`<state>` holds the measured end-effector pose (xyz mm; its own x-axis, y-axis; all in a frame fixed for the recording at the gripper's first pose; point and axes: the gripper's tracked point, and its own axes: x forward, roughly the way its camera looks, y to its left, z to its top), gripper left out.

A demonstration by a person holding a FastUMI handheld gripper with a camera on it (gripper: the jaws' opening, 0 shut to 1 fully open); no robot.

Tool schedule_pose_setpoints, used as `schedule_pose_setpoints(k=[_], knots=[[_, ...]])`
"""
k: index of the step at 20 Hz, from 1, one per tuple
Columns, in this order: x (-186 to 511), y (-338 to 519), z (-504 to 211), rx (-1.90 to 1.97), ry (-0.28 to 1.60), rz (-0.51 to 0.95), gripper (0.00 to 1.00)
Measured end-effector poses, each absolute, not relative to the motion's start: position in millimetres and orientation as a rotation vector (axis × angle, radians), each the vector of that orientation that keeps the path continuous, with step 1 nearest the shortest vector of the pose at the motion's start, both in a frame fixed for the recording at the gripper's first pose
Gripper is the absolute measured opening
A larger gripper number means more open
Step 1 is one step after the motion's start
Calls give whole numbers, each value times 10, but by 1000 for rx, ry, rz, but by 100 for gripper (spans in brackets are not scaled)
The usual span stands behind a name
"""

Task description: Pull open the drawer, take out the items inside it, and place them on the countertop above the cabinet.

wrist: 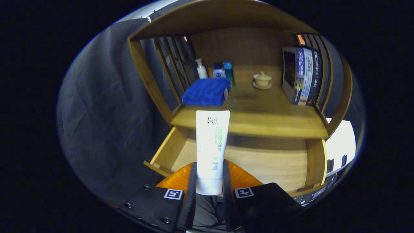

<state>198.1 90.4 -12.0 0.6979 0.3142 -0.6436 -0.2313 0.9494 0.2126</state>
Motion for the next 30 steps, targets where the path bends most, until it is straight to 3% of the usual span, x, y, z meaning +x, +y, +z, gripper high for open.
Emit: schedule_pose_setpoints(k=[5, 11, 19, 30], knots=[[2711, 748, 80, 110, 613, 223, 44], [3566, 487, -237, 57, 596, 110, 44], [3773, 383, -859, 53, 771, 39, 44], [3936, 382, -1098, 93, 772, -20, 50]])
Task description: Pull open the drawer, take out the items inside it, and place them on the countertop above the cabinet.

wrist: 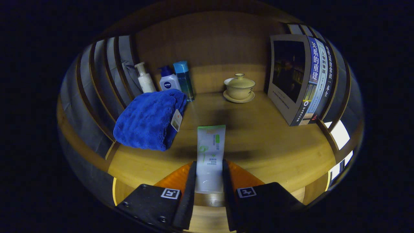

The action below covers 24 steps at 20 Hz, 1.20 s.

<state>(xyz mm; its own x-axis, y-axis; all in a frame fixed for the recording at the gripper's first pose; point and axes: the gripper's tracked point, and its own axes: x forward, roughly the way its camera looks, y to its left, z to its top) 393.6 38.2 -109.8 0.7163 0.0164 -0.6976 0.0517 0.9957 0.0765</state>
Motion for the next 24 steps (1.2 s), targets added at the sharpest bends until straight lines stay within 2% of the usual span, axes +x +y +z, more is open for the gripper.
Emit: schedule_pose_setpoints(k=[4, 7, 9, 16, 24], knots=[[3933, 440, -1090, 99, 764, -7, 63], [3918, 501, -1077, 109, 759, 15, 92], [3916, 511, -1026, 127, 746, 18, 99], [3800, 367, -599, 128, 605, 0, 99], [3036, 565, 194, 104, 415, 77, 99]])
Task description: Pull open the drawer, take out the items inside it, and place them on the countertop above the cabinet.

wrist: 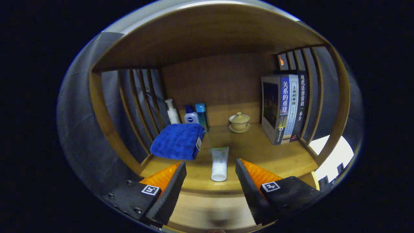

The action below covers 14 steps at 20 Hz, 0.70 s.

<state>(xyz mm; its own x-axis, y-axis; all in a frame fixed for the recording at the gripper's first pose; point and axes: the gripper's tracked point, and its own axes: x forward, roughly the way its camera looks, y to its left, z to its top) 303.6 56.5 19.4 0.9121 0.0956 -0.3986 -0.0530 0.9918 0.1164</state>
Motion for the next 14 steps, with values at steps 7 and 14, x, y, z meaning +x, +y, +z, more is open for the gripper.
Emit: schedule_pose_setpoints(k=[7, 14], knots=[[2250, 816, 503, 73, 281, 156, 99], [1676, 777, 171, 68, 235, 149, 99]])
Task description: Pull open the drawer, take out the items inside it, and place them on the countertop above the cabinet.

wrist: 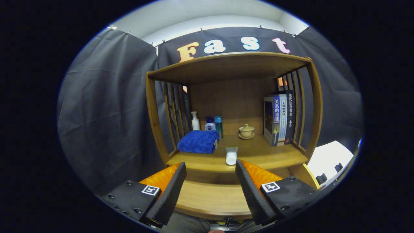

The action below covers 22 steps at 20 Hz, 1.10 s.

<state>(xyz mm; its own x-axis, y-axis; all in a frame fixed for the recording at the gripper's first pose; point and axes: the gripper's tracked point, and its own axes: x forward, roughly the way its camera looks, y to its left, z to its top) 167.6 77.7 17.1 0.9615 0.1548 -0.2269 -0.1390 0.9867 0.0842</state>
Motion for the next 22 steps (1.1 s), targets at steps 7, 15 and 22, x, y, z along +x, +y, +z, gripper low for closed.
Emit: schedule_pose_setpoints(k=[7, 15, 22], knots=[[1265, 767, -377, 4, 243, 131, 99], [985, 819, -929, -9, 294, 124, 99], [990, 549, -1427, 33, 367, 24, 99]])
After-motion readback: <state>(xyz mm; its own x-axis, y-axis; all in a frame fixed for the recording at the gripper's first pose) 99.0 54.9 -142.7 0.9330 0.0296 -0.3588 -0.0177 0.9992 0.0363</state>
